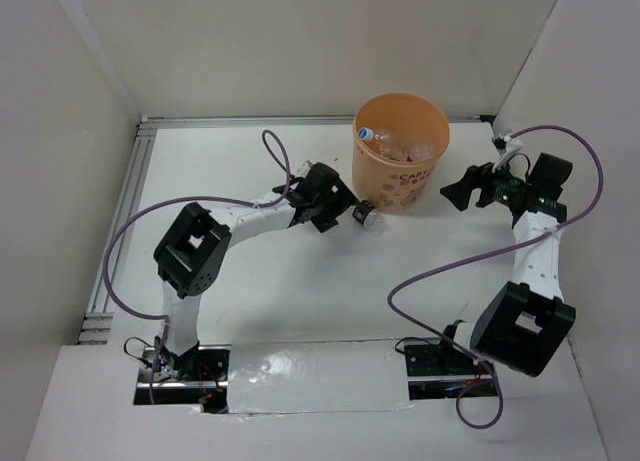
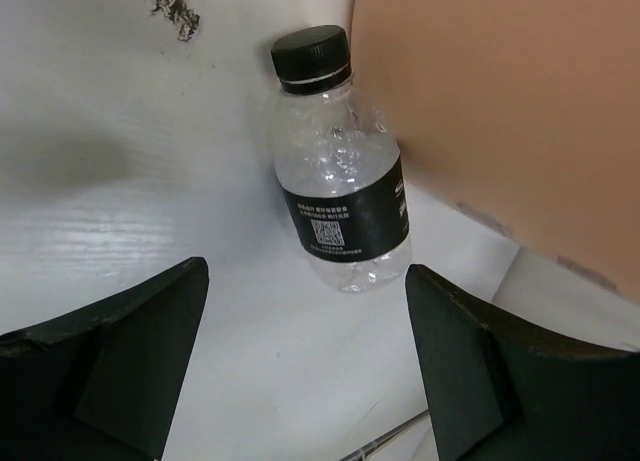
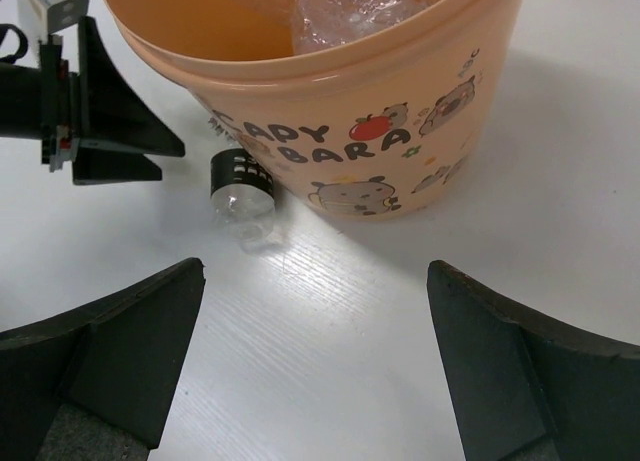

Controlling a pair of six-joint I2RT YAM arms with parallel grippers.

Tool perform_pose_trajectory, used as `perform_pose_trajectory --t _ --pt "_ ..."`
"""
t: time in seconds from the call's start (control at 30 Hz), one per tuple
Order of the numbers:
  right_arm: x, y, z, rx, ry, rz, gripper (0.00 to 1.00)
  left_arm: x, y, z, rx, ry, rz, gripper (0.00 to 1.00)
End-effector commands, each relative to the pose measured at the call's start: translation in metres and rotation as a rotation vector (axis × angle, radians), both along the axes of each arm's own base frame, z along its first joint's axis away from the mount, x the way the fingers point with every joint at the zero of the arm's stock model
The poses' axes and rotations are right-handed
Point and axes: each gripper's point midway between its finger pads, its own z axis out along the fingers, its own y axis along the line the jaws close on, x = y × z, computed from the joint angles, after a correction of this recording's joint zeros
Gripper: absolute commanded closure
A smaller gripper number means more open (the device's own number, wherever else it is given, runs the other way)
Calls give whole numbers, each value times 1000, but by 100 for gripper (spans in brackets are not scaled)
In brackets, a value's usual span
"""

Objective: Put the plastic bottles in the bin

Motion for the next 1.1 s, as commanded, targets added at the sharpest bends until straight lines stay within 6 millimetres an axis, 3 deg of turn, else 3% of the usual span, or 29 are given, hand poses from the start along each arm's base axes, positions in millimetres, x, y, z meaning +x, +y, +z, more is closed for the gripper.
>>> perform_pose_trajectory --t 0.0,0.27,0.47,0.5,0.63,0.7,0.87,1.07 --pt "-9 5 6 -3 -21 20 1 13 -17 2 -72 14 0 7" --pt "-10 5 2 -6 -18 22 1 22 -34 -22 -79 64 -20 6" --pt "-10 5 2 -6 -18 22 1 34 -45 -18 -91 60 -14 6" --pt "-12 7 0 3 -12 30 1 29 -46 -28 -79 87 0 6" --pt "-13 8 -4 9 -3 30 1 33 -53 -26 -104 81 33 6" --pt "-16 9 -7 14 6 30 1 29 -55 -40 -77 99 32 6" --pt "-19 12 -7 11 -2 40 1 20 -50 -58 -46 142 66 16" --pt "-20 14 -10 21 4 47 1 6 -32 -72 6 190 99 17"
